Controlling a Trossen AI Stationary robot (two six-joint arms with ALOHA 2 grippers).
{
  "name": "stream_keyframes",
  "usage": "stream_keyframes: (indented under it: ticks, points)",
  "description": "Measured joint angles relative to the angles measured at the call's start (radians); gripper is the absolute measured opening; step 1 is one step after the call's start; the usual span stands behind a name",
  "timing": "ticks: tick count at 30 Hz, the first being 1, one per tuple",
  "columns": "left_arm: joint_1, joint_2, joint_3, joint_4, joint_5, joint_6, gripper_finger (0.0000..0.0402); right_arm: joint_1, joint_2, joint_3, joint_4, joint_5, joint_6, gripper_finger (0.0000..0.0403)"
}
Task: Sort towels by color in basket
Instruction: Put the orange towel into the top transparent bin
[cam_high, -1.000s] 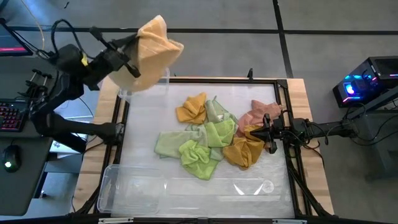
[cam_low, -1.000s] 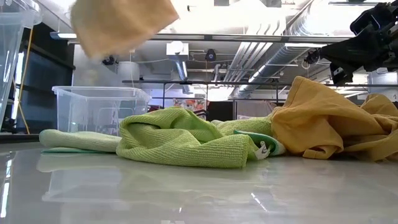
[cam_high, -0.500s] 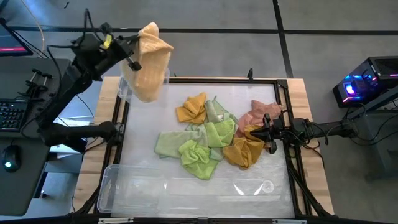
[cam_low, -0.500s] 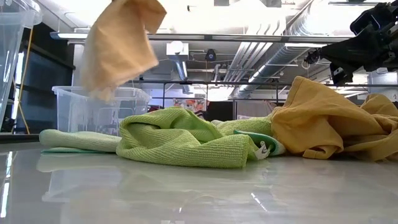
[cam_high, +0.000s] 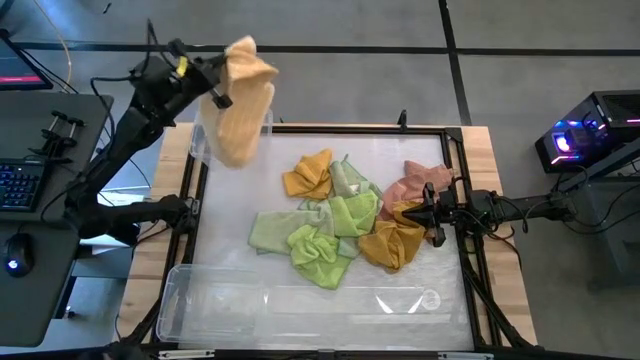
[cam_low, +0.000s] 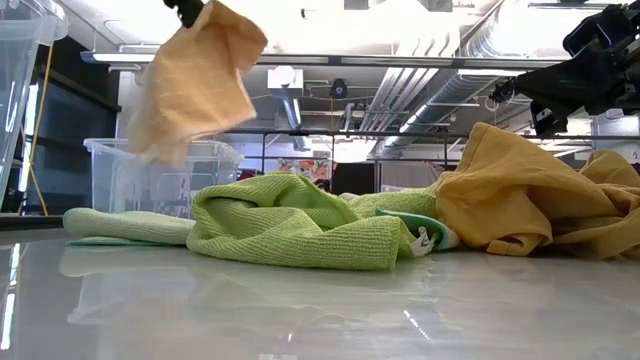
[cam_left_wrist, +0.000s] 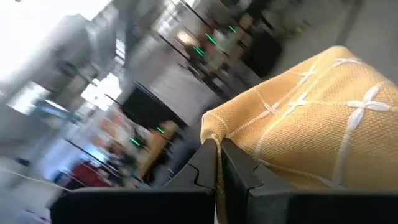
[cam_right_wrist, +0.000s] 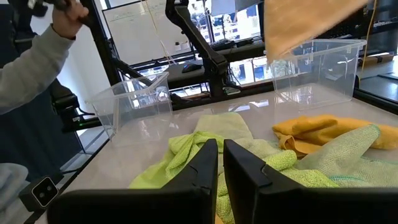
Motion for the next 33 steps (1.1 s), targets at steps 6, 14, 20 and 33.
stream_keyframes:
  ticks: [6,14,20,33]
  points:
    - [0.006,-0.001,0.002,0.159,0.082,0.052,0.0,0.0,0.0,0.0,0.0,0.0,0.0,0.0022]
    - [0.069,0.032,0.0,-0.04,0.124,0.043,0.0,0.0,0.0,0.0,0.0,0.0,0.0,0.0022]
    - [0.069,0.049,0.0,-0.196,0.12,-0.012,0.0,0.0,0.0,0.0,0.0,0.0,0.0,0.0022]
    - [0.046,-0.009,0.001,-0.635,0.038,-0.312,0.0,0.0,0.0,0.0,0.0,0.0,0.0,0.0022]
